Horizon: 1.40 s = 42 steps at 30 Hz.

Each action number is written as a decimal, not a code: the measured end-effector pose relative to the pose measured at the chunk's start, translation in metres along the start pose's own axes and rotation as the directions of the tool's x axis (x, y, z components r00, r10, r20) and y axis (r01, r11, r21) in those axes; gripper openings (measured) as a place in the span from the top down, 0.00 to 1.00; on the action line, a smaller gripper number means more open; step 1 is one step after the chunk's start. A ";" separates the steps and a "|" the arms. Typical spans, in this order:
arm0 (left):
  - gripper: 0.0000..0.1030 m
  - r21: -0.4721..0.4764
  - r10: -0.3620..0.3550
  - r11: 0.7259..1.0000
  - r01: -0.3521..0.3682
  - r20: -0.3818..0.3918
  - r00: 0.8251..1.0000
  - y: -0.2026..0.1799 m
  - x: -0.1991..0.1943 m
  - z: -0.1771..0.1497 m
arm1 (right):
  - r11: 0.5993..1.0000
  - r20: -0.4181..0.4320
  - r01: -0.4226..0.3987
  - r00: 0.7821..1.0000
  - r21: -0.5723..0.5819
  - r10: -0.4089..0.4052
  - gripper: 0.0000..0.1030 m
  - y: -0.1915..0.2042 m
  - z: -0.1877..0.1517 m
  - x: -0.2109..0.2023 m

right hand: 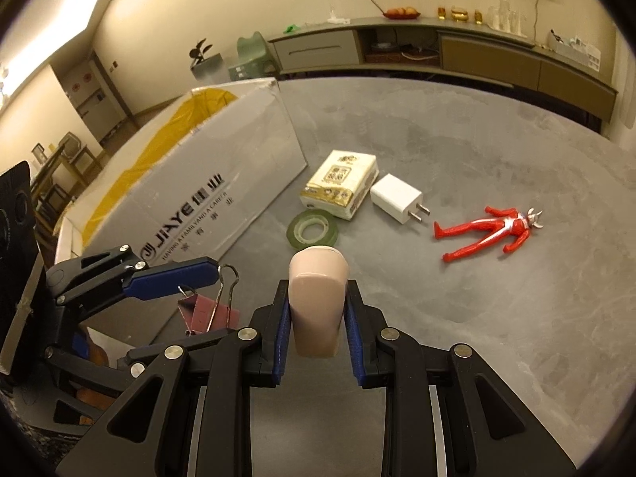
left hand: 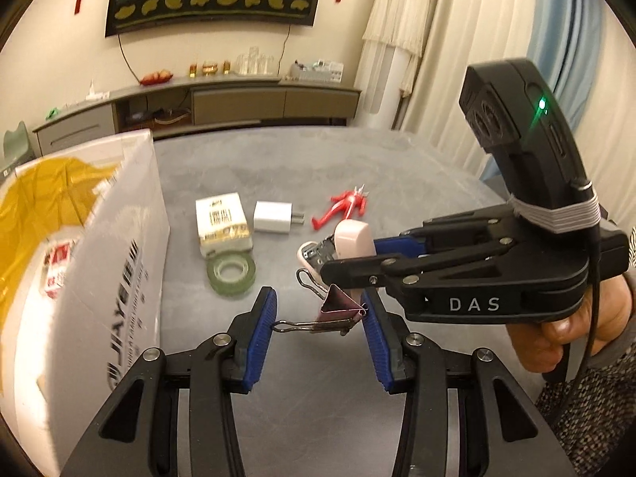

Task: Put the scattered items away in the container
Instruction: 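Lift the stapler with the right tool while the left tool lifts the binder clip, then carry the stapler and binder clip over the white cardboard box with both tools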

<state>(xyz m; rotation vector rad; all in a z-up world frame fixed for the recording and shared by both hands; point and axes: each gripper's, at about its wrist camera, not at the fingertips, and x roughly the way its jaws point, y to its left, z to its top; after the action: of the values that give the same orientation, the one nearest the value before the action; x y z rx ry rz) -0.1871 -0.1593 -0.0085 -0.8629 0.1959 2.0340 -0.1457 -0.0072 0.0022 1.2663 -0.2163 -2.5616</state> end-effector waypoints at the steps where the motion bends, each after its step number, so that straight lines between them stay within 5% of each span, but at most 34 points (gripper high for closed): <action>1: 0.56 0.002 0.001 1.000 -0.001 0.014 1.000 0.000 -0.006 0.002 | 1.000 0.012 -0.001 1.000 0.000 0.001 0.74 0.002 0.001 -0.005; 17: 0.56 -0.030 0.037 0.999 -0.032 0.169 0.985 0.017 -0.066 0.019 | 0.999 0.147 -0.041 0.988 -0.023 0.044 0.74 0.048 0.014 -0.056; 42: 0.56 -0.135 0.083 0.990 -0.050 0.248 0.965 0.050 -0.120 0.026 | 0.998 0.234 -0.058 0.970 -0.037 0.065 0.74 0.118 0.029 -0.105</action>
<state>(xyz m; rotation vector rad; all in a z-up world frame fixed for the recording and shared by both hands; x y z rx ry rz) -0.1960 -0.2581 0.0789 -0.6715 -0.0495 2.2164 -0.0869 -0.0867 0.1294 0.9286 -0.2599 -2.6465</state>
